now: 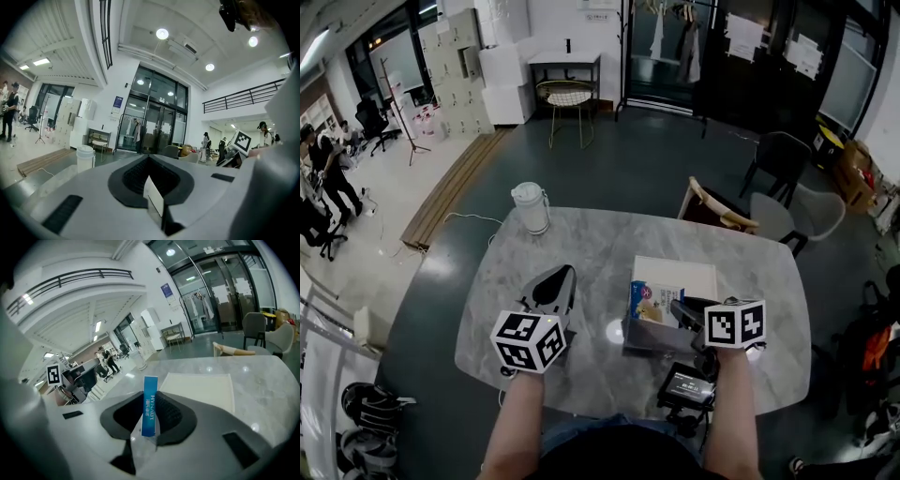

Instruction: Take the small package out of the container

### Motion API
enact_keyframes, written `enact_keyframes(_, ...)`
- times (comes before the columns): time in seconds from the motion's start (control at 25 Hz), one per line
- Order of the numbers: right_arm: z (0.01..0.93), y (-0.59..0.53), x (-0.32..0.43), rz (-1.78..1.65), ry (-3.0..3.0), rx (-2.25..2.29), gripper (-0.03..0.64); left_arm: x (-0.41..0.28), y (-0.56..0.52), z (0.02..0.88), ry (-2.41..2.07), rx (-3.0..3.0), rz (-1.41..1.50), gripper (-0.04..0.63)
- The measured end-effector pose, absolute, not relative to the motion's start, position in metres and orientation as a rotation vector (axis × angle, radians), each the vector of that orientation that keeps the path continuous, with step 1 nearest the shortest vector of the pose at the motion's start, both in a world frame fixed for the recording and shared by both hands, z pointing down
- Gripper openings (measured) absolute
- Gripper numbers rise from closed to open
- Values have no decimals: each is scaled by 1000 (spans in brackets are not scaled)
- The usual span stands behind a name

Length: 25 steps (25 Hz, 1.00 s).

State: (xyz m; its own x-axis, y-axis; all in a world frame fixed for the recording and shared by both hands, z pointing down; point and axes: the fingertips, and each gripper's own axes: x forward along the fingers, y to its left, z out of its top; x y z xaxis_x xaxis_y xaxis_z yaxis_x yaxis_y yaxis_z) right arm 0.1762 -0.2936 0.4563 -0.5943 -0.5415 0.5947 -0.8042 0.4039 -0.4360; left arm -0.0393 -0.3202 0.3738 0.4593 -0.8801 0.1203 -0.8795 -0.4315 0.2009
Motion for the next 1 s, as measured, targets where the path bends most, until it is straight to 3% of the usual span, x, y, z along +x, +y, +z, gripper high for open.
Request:
enact_keyframes(0.6, 356, -303, 177, 58, -2703, 1647, 95, -34, -313, 356, -1539, 2521, -39, 8)
enact_keyframes(1.0, 350, -297, 203, -27, -2576, 1741, 94, -26, -316, 344, -1563, 2543, -56, 8)
